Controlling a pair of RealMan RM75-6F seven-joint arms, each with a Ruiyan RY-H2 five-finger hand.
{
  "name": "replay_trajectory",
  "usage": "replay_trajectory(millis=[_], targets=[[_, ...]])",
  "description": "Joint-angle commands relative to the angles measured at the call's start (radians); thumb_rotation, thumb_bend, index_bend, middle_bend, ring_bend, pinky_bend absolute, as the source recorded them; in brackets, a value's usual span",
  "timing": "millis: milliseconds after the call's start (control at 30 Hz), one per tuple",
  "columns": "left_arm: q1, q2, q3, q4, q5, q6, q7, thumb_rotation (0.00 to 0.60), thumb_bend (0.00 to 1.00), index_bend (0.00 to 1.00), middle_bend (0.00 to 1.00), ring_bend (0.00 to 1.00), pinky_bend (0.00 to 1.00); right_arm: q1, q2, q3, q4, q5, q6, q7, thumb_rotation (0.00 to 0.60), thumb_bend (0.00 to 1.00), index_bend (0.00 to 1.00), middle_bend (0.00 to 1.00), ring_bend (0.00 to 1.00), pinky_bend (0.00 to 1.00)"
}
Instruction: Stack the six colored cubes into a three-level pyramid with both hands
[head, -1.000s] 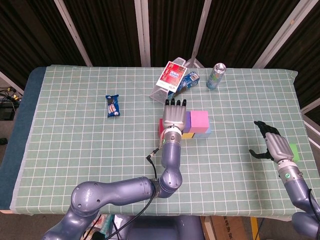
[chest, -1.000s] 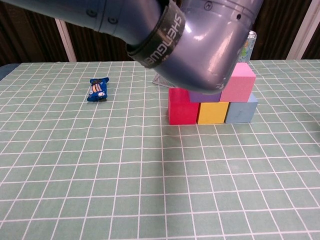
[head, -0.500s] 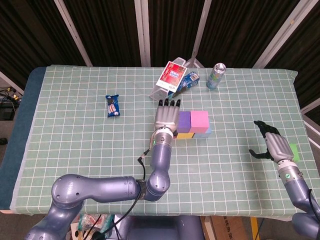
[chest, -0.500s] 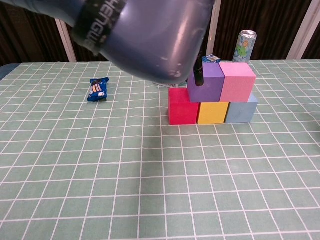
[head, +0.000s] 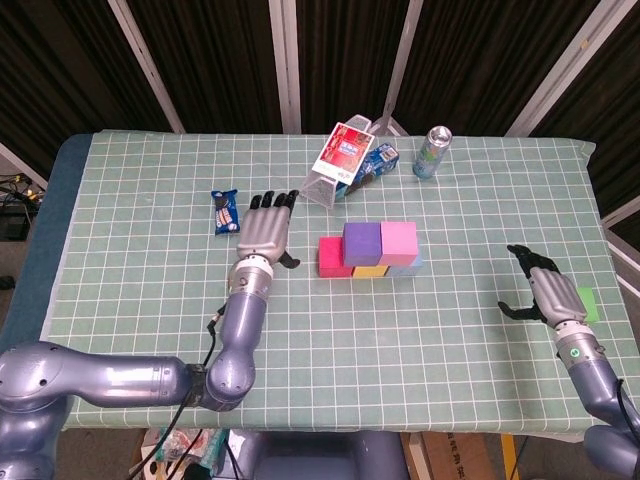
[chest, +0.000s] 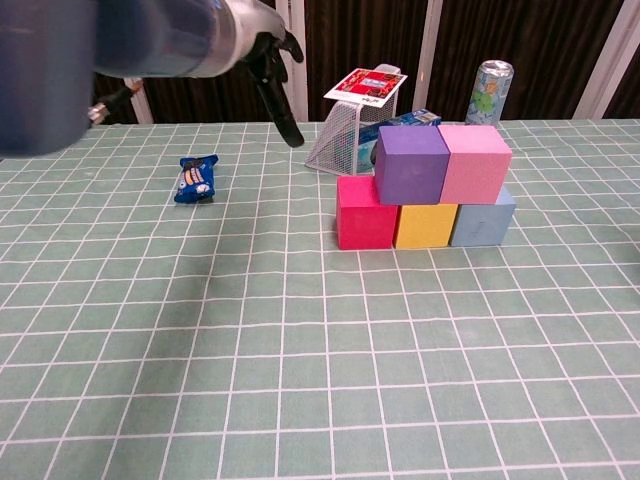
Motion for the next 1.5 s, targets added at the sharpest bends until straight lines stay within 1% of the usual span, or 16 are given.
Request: replay_trajectory(millis=[33,300,433,600,767,933,1133,1267,1333,1433,1500], targets=[[0.050,0.058,0.033,-0.073,0.064,0.016,-0.057,0.600,0.16,0.00,0.09,0.00,0.03,0.003,-0.003,-0.006,-0.002,0.006,-0.005,-0.014,0.600,0.32,0.00,0.04,0.04,0.00],[0.144,0.150,0.099,-0.213,0.199,0.032,-0.171,0.600,0.16,0.00,0.09,0.00,0.03,0.008,-0.011,-0.022,-0.014,0.023,-0.020,-0.051,0.600,0.32,0.00,0.04,0.04,0.00],[0.186,0.181,0.119,-0.265,0.258,0.052,-0.226,0.600,0.17,0.00,0.09,0.00,0.03,0.010,-0.015,-0.027,-0.016,0.026,-0.019,-0.066,0.600,0.32,0.00,0.04,0.04,0.00],[0.254,0.251,0.147,-0.351,0.339,0.070,-0.302,0.600,0.17,0.00,0.09,0.00,0.03,0.014,-0.018,-0.037,-0.029,0.041,-0.029,-0.087,0.600,0.32,0.00,0.03,0.04,0.00],[0.304,0.320,0.171,-0.413,0.380,0.067,-0.343,0.600,0.17,0.00,0.09,0.00,0.03,0.021,-0.011,-0.043,-0.061,0.067,-0.047,-0.105,0.600,0.32,0.00,0.03,0.04,0.00],[0.347,0.379,0.195,-0.450,0.423,0.067,-0.380,0.600,0.17,0.00,0.08,0.00,0.03,0.027,-0.008,-0.051,-0.092,0.081,-0.055,-0.123,0.600,0.32,0.00,0.03,0.03,0.00],[0.414,0.465,0.236,-0.497,0.451,0.067,-0.417,0.600,0.17,0.00,0.07,0.00,0.03,0.031,-0.010,-0.059,-0.131,0.103,-0.054,-0.144,0.600,0.32,0.00,0.03,0.03,0.00],[0.479,0.508,0.296,-0.512,0.479,0.087,-0.446,0.600,0.17,0.00,0.07,0.00,0.03,0.032,-0.015,-0.067,-0.149,0.106,-0.043,-0.163,0.600,0.32,0.00,0.03,0.03,0.00],[0.511,0.518,0.337,-0.503,0.492,0.087,-0.459,0.600,0.17,0.00,0.07,0.00,0.03,0.033,-0.017,-0.071,-0.153,0.103,-0.037,-0.172,0.600,0.32,0.00,0.03,0.03,0.00],[0.560,0.514,0.401,-0.464,0.539,0.089,-0.494,0.600,0.17,0.00,0.07,0.00,0.03,0.030,-0.021,-0.071,-0.158,0.102,-0.024,-0.177,0.600,0.32,0.00,0.03,0.03,0.00],[0.596,0.497,0.441,-0.423,0.601,0.099,-0.530,0.600,0.17,0.00,0.07,0.00,0.03,0.028,-0.025,-0.067,-0.162,0.104,-0.015,-0.171,0.600,0.32,0.00,0.02,0.01,0.00]])
